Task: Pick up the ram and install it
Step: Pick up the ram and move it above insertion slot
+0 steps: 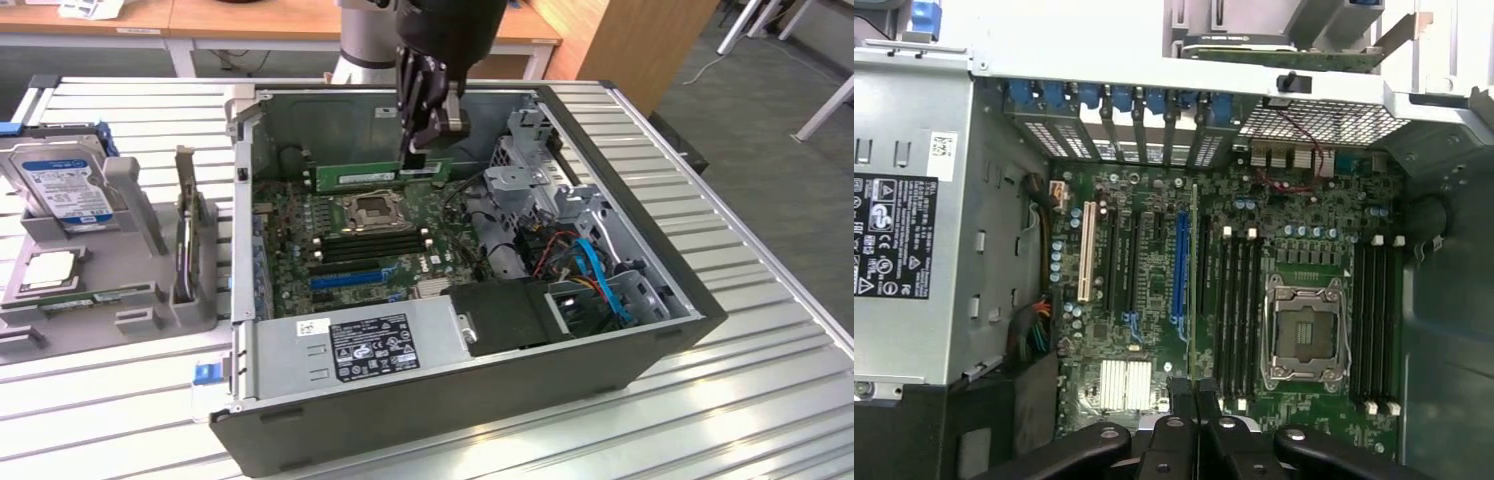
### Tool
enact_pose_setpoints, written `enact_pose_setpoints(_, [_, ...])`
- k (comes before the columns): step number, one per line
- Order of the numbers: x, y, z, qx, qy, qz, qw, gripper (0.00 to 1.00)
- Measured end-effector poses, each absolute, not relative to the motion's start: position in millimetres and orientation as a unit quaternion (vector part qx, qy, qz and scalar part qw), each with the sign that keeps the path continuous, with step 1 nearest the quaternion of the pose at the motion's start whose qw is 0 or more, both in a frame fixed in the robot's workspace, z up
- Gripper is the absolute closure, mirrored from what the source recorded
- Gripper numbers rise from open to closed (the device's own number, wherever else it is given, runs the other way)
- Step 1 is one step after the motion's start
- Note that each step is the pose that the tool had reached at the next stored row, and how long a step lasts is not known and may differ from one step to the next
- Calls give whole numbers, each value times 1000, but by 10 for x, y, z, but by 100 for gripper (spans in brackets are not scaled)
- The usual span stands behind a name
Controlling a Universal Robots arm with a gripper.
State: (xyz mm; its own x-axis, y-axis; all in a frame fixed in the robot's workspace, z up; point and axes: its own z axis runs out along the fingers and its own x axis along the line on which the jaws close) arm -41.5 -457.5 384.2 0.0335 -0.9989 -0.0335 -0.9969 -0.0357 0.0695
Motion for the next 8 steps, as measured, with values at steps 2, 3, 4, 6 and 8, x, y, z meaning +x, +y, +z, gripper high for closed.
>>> enact_pose_setpoints(2, [-415, -4537, 3839, 719, -694, -37, 13, 88])
enact_pose_setpoints(3, [-415, -4518, 3836, 719, -694, -37, 12, 88])
enact_pose_setpoints(4, [-415, -4498, 3835, 719, -694, -37, 12, 88])
enact_pose_setpoints(6, [-415, -4458, 3832, 719, -694, -38, 11, 88])
enact_pose_setpoints(8, [-415, -4416, 3829, 719, -694, -39, 10, 88])
